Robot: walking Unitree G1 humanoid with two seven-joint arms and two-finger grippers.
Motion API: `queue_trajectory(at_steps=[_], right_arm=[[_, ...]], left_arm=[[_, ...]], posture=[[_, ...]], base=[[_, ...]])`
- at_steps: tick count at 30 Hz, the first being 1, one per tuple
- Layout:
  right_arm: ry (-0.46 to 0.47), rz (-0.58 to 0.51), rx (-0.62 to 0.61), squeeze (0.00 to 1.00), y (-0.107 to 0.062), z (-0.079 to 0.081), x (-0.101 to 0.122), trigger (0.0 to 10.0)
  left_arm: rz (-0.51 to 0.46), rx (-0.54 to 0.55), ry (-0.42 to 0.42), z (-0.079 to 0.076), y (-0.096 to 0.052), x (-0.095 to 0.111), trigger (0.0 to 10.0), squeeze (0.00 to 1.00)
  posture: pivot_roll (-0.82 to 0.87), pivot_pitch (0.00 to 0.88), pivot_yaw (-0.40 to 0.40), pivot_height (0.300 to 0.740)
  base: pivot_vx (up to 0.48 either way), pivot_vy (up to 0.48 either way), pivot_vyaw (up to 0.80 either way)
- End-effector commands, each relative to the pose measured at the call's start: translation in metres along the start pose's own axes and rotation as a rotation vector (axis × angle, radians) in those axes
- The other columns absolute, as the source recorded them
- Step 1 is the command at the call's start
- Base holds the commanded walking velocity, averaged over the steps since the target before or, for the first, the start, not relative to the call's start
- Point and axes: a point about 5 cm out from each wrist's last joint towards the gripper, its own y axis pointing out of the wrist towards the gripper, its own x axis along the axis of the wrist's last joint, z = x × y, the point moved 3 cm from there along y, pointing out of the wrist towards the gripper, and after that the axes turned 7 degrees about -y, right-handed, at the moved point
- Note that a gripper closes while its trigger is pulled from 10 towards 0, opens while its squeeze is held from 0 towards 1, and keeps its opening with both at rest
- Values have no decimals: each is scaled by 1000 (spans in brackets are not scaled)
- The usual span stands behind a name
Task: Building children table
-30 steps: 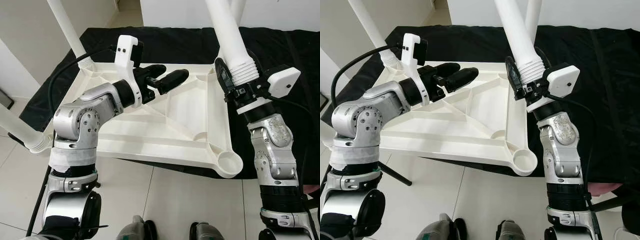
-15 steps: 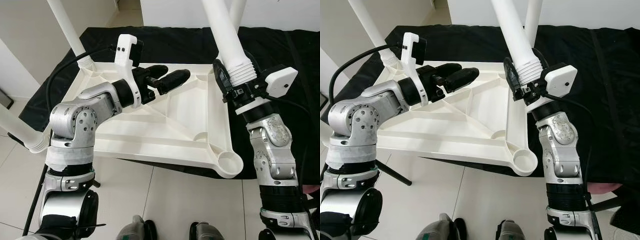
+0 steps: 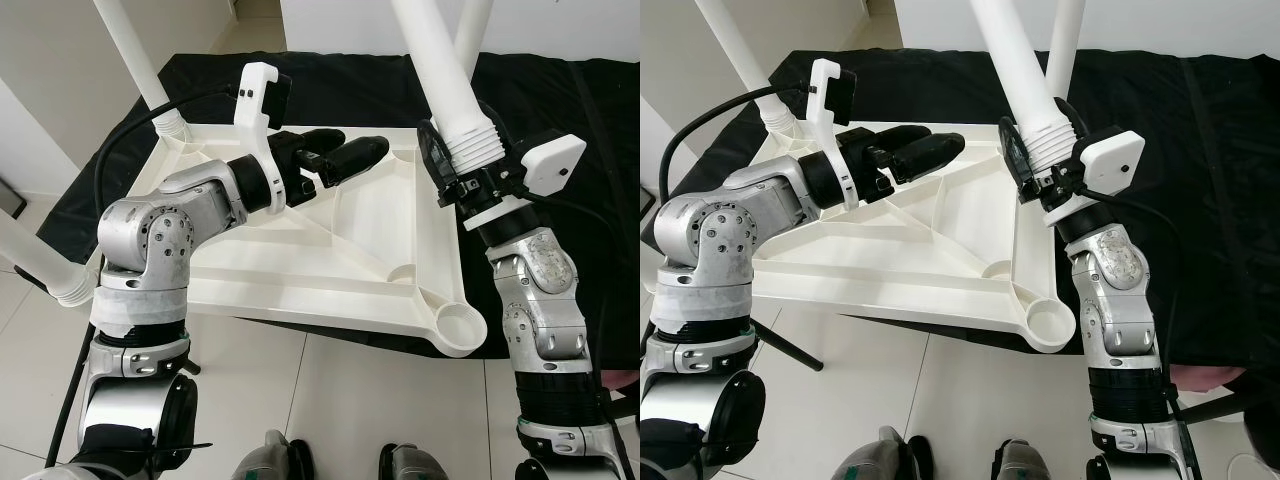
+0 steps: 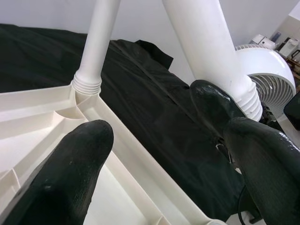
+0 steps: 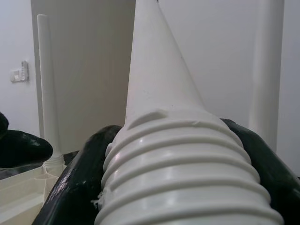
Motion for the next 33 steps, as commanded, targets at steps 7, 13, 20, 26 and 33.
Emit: queue_trajectory(at_steps=[7,13,20,26,33], right_arm=[[40,0,81,0,-6,26,2,10000],[70,9,122,0,-9,40,0,10000],[82,8,145,0,-10,48,1,10000],[96,12,172,0,-13,58,2,10000],[105,19,175,0,-20,68,5,10000]], left_arm=[[23,-72,-53,-3,3,3,10000,0],[13,-80,-75,-3,8,7,10000,0],[8,-74,-82,-1,12,7,10000,0],[-7,-64,-105,1,16,12,10000,0],[-34,-11,-123,11,17,23,10000,0]], posture=[[-85,139,141,740],[-93,135,145,740],[-108,131,151,740],[-112,132,154,740],[-115,140,160,740]], base=[[0,0,0],[0,0,0],[0,0,0],[0,0,0],[0,0,0]])
